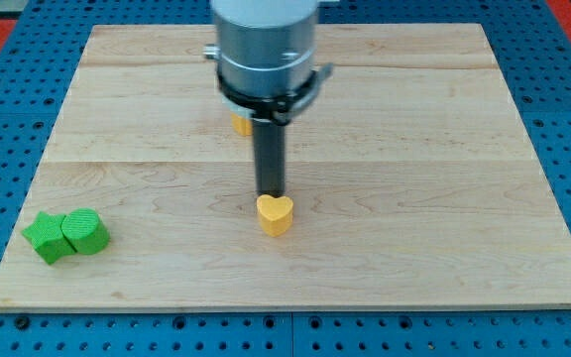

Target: Push yellow heart below yellow hexagon

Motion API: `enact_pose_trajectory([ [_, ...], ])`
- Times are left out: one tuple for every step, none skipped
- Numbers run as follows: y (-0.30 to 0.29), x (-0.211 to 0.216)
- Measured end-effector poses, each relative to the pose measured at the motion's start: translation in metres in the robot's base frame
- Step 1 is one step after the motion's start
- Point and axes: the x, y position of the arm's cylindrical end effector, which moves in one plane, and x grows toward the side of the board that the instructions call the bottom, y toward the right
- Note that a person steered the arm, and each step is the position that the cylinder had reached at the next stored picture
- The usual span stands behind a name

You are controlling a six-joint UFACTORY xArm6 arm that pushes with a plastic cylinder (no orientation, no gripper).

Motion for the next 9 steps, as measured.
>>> enact_pose_trajectory([
  [-0.021,-0.003],
  [0.003,-0.001],
  [0.041,0.007],
  [0.087,0.002],
  [0.098,0.059],
  [0.064,0.071],
  [0.015,0.055],
  [-0.012,0.029],
  [-0.016,0.025],
])
